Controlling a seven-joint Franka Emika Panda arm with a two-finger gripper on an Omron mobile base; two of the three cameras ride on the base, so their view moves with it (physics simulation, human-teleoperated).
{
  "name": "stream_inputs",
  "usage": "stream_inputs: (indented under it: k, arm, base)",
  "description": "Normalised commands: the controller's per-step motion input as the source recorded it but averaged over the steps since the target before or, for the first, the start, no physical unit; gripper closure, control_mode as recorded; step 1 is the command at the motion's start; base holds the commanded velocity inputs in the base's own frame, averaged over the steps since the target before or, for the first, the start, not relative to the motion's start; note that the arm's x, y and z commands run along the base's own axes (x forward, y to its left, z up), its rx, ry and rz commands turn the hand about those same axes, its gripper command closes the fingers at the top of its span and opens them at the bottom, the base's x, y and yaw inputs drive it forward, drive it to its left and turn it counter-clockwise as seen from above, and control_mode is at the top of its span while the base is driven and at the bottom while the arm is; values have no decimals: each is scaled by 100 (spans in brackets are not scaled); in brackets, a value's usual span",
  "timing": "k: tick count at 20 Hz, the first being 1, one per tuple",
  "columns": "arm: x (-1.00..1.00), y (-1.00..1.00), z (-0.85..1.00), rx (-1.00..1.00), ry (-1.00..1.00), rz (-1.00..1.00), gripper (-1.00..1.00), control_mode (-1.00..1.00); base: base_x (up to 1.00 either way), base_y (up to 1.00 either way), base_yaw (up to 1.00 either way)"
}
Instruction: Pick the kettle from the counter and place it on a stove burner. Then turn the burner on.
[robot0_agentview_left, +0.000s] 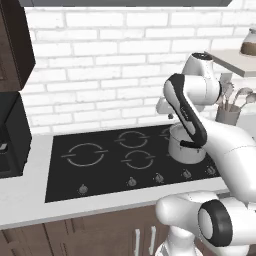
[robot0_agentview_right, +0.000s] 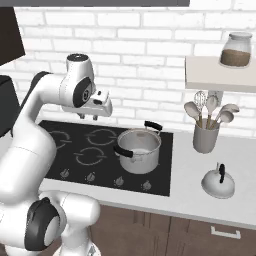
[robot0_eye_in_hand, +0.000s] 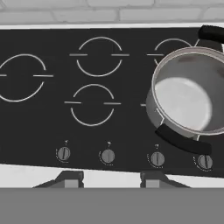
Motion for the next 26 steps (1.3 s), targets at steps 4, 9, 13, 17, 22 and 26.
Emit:
stream_inputs:
  k: [4, 9, 13, 17, 22, 26]
  arm:
    - [-37, -35, 0, 4, -9, -7, -100, -100]
    - [-84, -99, 0, 12, -23, -15, -100, -100]
    - [-92, -100, 0, 13, -30, -16, -100, -100]
    - [-70, -100, 0, 11, -29, -16, -100, -100]
    - [-31, -95, 0, 6, -18, -8, -100, -100]
    - [-11, -84, 0, 0, -6, 1, -100, -100]
  base:
    - [0, 0, 0]
    - [0, 0, 0]
    - [0, 0, 0]
    - [0, 0, 0]
    - [0, 0, 0]
    - [0, 0, 0]
